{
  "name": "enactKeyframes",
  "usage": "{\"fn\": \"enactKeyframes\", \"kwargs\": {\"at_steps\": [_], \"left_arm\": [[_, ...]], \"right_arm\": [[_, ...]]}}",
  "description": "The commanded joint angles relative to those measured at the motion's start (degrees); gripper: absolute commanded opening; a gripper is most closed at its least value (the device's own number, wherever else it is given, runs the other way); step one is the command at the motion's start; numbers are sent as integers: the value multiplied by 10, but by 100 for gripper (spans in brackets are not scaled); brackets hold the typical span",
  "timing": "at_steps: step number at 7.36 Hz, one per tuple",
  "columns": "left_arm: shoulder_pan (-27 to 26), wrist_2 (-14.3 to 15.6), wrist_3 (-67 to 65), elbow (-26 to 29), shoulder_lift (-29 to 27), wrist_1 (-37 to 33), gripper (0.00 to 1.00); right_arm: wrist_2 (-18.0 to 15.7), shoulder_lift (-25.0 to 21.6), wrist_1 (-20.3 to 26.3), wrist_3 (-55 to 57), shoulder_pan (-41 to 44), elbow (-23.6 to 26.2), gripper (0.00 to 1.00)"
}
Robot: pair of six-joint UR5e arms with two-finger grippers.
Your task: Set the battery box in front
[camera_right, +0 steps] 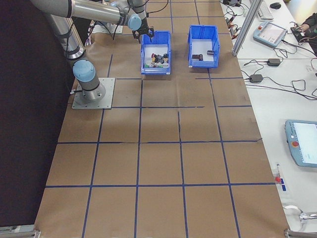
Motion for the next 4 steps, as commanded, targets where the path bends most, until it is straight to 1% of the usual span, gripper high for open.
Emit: {"fn": "enactKeyframes", "kwargs": {"at_steps": [1, 2, 3, 4], "left_arm": [[-1, -10, -2, -6, 4, 0, 100], [0, -9, -2, -14, 7, 0, 100], [0, -9, -2, -17, 10, 0, 100], [0, -10, -2, -17, 8, 0, 100]], "right_arm": [[2, -58, 7, 0, -69, -4, 100], [5, -78, 25, 1, -123, -7, 100], [16, -88, 29, 27, -178, -10, 100], [59, -88, 30, 118, -228, -12, 100]]}}
